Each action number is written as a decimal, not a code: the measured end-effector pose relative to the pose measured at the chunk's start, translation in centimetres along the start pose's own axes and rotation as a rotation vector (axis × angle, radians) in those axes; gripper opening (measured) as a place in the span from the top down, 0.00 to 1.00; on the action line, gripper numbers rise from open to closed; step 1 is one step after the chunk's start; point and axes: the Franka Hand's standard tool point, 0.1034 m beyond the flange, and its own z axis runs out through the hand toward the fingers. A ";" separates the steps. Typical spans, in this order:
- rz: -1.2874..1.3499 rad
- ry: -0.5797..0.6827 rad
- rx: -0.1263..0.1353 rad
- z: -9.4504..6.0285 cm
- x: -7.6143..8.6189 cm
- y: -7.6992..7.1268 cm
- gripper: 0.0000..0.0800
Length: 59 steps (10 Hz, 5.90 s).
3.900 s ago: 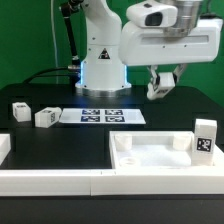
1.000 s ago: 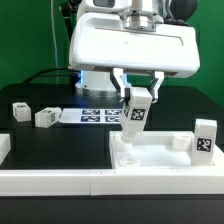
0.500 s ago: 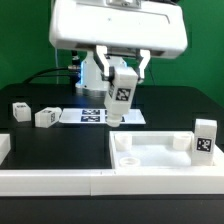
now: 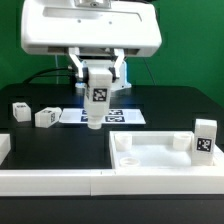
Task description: Assemble square table
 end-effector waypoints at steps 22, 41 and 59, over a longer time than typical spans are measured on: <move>0.088 0.058 0.033 5.0 -1.8 -4.8 0.64; 0.154 0.018 0.029 6.6 -3.4 -5.2 0.19; 0.321 -0.387 0.134 5.3 -1.9 -6.3 0.19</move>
Offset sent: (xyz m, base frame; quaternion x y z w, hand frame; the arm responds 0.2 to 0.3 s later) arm -0.0068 0.0483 -0.0073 -0.0707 -0.0616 0.0646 0.9935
